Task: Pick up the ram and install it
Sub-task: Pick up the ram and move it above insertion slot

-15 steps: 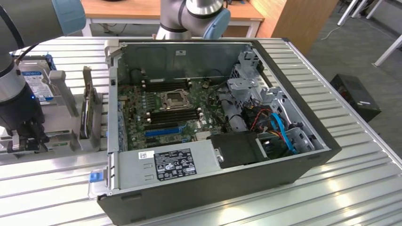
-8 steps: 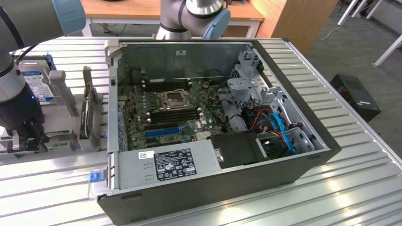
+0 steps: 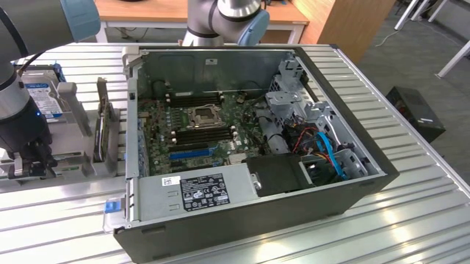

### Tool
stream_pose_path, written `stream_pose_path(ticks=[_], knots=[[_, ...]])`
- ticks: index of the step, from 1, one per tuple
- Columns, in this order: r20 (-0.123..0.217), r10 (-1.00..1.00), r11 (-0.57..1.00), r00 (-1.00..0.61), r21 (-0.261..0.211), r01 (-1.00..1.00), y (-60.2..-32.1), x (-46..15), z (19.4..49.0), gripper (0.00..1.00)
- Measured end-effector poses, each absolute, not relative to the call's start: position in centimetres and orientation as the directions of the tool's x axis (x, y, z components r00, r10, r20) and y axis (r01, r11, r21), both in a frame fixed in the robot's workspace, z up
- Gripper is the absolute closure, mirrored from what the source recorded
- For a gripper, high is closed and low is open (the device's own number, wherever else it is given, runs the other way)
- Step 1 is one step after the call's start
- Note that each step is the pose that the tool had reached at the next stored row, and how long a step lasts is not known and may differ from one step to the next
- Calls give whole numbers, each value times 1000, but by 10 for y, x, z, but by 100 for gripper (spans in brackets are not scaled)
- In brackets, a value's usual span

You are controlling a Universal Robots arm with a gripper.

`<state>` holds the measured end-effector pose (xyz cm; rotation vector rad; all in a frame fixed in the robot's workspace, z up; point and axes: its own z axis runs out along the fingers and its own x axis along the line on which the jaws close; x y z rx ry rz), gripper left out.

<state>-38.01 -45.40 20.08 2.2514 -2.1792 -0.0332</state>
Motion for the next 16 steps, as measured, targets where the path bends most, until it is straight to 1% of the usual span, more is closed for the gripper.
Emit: stream_pose_path(ticks=[7,8,16], knots=[[-10,-999,-33,33,21,-999,-454,-380,201,70],[-10,-999,-33,33,21,-999,-454,-380,201,77],[-10,-999,-33,33,21,-999,-454,-380,201,77]])
